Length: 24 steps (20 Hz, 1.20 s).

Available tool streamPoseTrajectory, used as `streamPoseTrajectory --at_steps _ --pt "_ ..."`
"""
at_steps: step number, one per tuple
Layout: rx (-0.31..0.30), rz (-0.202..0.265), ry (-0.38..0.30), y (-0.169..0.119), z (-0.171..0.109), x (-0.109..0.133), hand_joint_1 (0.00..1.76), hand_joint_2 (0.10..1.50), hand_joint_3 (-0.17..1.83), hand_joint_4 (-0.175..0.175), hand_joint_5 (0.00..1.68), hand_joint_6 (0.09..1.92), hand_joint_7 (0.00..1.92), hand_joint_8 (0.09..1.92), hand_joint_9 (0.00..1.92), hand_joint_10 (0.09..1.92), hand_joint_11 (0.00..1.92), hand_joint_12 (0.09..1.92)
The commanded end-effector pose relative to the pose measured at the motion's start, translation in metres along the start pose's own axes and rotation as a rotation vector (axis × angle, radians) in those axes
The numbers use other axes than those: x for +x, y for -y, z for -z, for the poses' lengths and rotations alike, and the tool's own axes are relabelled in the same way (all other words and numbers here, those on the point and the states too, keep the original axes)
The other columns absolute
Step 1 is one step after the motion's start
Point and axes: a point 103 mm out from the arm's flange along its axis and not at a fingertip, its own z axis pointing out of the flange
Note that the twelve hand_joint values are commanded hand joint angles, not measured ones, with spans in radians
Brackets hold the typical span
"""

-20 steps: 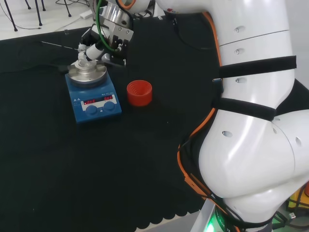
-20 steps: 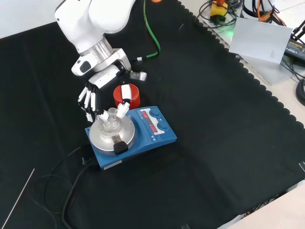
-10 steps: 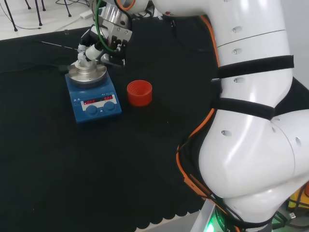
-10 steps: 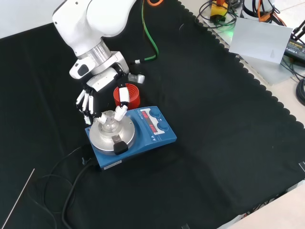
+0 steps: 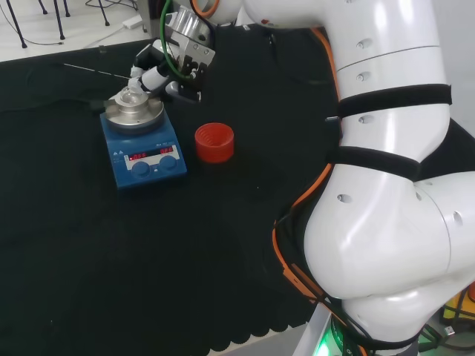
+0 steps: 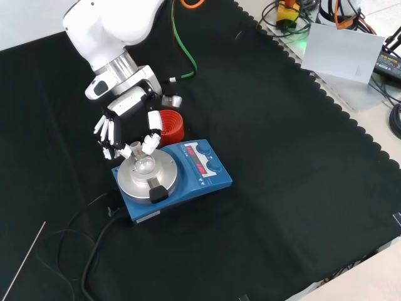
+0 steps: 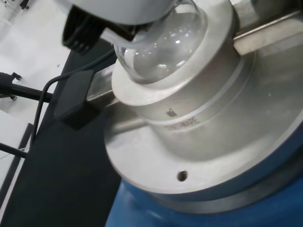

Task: Place the round-bottom flask on the heater.

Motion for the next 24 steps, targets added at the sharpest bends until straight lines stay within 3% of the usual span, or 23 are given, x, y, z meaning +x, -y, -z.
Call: streamPoseTrajectory --at_steps 1,4,6,8,9,11,15,19,21,24 --pt "0.025 0.033 -0.070 0.002 0.000 0.001 1.05 0.83 0.57 0.121 0.99 1.11 0.53 0.57 0.69 0.52 0.28 1.32" --pt "0.021 0.055 -0.082 0.010 0.015 -0.008 1.02 1.00 0.26 0.142 0.94 1.10 0.48 0.61 0.64 0.57 0.24 1.33" --pt "0.020 0.070 -0.088 0.014 0.020 -0.011 1.01 1.04 0.18 0.153 0.93 1.10 0.47 0.62 0.63 0.58 0.23 1.33" --pt "0.019 0.080 -0.080 0.014 0.018 -0.006 0.99 0.87 0.43 0.059 0.86 0.99 0.47 0.60 0.63 0.56 0.23 1.33" --pt "0.015 0.086 -0.077 0.015 0.018 -0.005 0.98 0.77 0.59 0.027 0.83 0.95 0.47 0.59 0.63 0.56 0.22 1.32" --pt "0.009 0.101 -0.076 0.018 0.020 -0.005 0.97 0.65 0.76 -0.004 0.70 0.90 0.45 0.59 0.61 0.56 0.20 1.33" --pt "0.013 0.108 -0.057 0.022 0.023 -0.003 0.93 0.56 0.79 -0.013 0.44 0.65 0.38 0.62 0.54 0.60 0.13 1.35" --pt "0.010 0.084 -0.015 0.010 0.001 0.026 0.91 0.55 0.77 -0.011 0.41 0.49 0.35 0.63 0.52 0.62 0.11 1.35" --pt "0.031 0.104 0.001 0.004 -0.010 0.037 0.90 0.55 0.76 -0.010 0.42 0.45 0.35 0.63 0.51 0.63 0.11 1.36" --pt "0.022 0.137 -0.038 0.005 -0.009 0.040 0.89 0.55 0.75 -0.009 0.42 0.43 0.34 0.63 0.51 0.63 0.10 1.36"
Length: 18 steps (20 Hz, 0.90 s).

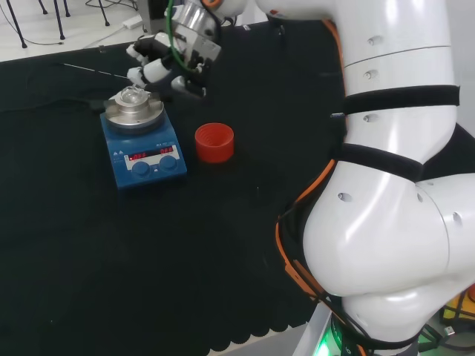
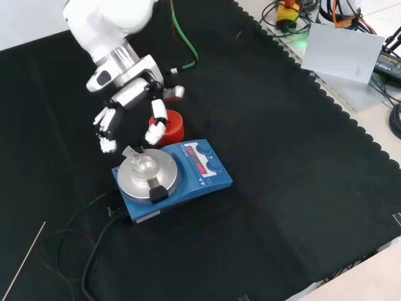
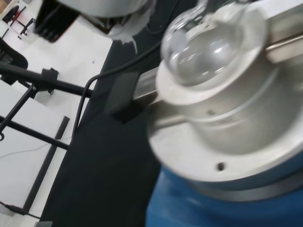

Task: Place the round-bottom flask on the heater.

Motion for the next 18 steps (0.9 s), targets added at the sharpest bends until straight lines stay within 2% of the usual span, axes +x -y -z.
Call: streamPoseTrajectory --at_steps 1,4,8,11,12,13,15,18 --pt "0.005 0.047 -0.009 -0.011 -0.020 0.023 0.89 0.55 0.75 -0.009 0.42 0.42 0.34 0.63 0.51 0.62 0.10 1.36" --pt "-0.010 0.054 -0.022 -0.001 -0.003 0.010 0.88 0.55 0.75 -0.009 0.42 0.41 0.34 0.63 0.51 0.62 0.10 1.36" --pt "-0.034 0.025 -0.008 0.016 0.030 0.001 0.88 0.55 0.74 -0.008 0.44 0.37 0.33 0.63 0.50 0.62 0.09 1.36" --pt "-0.044 0.019 -0.003 0.023 0.041 -0.002 0.88 0.56 0.73 -0.008 0.44 0.37 0.33 0.63 0.50 0.62 0.09 1.36" --pt "-0.034 0.012 0.029 0.010 0.021 0.017 0.88 0.56 0.73 -0.008 0.44 0.36 0.33 0.63 0.50 0.62 0.09 1.36" --pt "-0.036 0.009 0.033 0.007 0.016 0.023 0.88 0.56 0.73 -0.008 0.44 0.36 0.33 0.63 0.50 0.62 0.09 1.36" --pt "-0.047 0.013 0.016 0.009 0.019 0.023 0.88 0.56 0.73 -0.007 0.44 0.36 0.33 0.63 0.50 0.62 0.09 1.36" --pt "-0.052 0.011 0.029 0.012 0.020 0.026 0.88 0.56 0.73 -0.005 0.44 0.35 0.33 0.63 0.50 0.62 0.08 1.36"
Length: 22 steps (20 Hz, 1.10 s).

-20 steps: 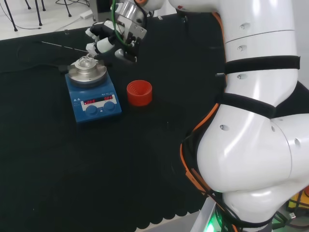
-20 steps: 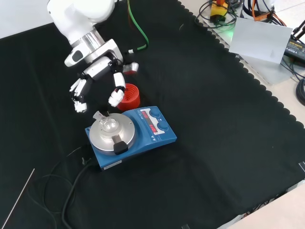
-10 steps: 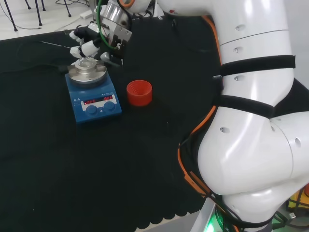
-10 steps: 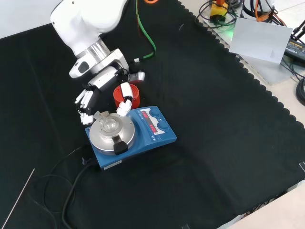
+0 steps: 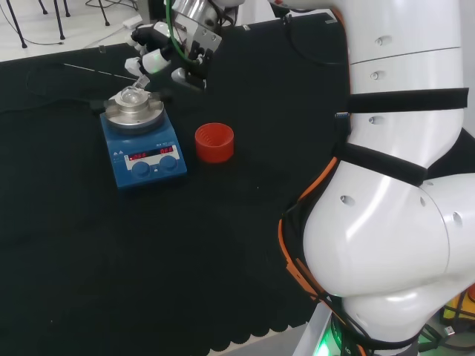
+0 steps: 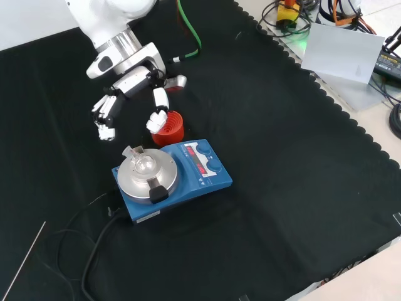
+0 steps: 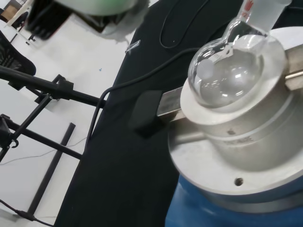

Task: Place the round-bottom flask on the heater.

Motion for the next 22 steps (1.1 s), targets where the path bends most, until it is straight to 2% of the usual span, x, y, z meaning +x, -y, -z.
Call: streamPoseTrajectory --at_steps 1,8,13,14,17,22 --pt "-0.026 -0.006 0.020 0.003 0.001 0.011 0.87 0.56 0.73 -0.004 0.44 0.35 0.33 0.63 0.50 0.62 0.08 1.36" --pt "-0.039 -0.014 0.021 0.052 0.052 0.000 0.87 0.56 0.73 -0.002 0.44 0.33 0.33 0.63 0.50 0.62 0.08 1.36" --pt "-0.034 -0.018 0.046 0.076 0.067 0.000 0.87 0.56 0.72 -0.001 0.45 0.32 0.33 0.63 0.49 0.63 0.08 1.36" --pt "-0.025 -0.022 0.085 0.074 0.055 0.013 0.87 0.56 0.72 -0.001 0.45 0.32 0.33 0.63 0.49 0.63 0.08 1.36" --pt "-0.030 -0.027 0.081 0.093 0.069 0.004 0.87 0.57 0.72 0.000 0.45 0.32 0.33 0.63 0.49 0.63 0.08 1.36" --pt "-0.046 -0.047 0.077 0.119 0.081 0.005 0.87 0.57 0.72 0.001 0.45 0.31 0.33 0.63 0.50 0.63 0.09 1.37"
